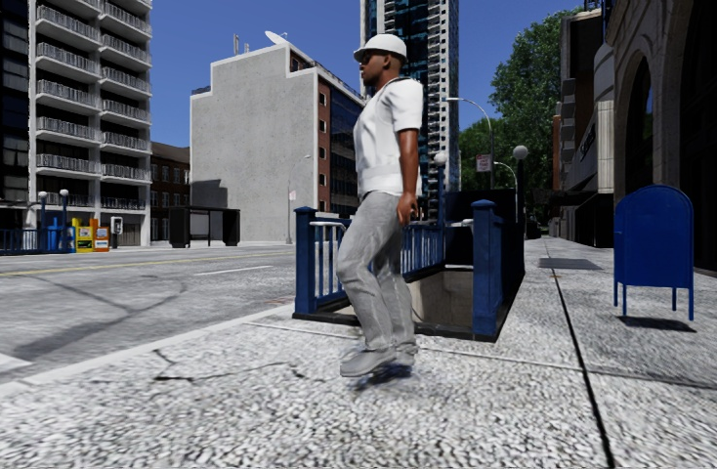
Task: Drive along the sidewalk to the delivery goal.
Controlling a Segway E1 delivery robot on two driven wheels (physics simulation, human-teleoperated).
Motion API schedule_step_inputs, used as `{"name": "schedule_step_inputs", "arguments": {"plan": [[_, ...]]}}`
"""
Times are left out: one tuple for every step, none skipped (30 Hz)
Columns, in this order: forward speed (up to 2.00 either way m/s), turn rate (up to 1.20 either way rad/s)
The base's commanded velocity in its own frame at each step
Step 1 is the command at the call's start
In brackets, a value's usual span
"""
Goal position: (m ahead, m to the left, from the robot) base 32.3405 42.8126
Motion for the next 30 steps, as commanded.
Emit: {"name": "schedule_step_inputs", "arguments": {"plan": [[0.23,0.0],[0.23,0.0],[0.24,0.0],[0.26,0.0],[0.28,0.0],[0.3,0.0],[0.3,0.0],[0.31,0.0],[0.31,0.0],[0.31,0.0],[0.31,0.0],[0.31,0.0],[0.31,0.0],[0.31,0.0],[0.31,0.0],[0.34,0.0],[0.38,0.0],[0.39,0.0],[0.4,0.0],[0.4,0.0],[0.4,0.0],[0.41,0.0],[0.41,0.0],[0.41,0.0],[0.41,0.0],[0.4,0.0],[0.38,0.0],[0.35,0.0],[0.33,0.0],[0.32,0.0]]}}
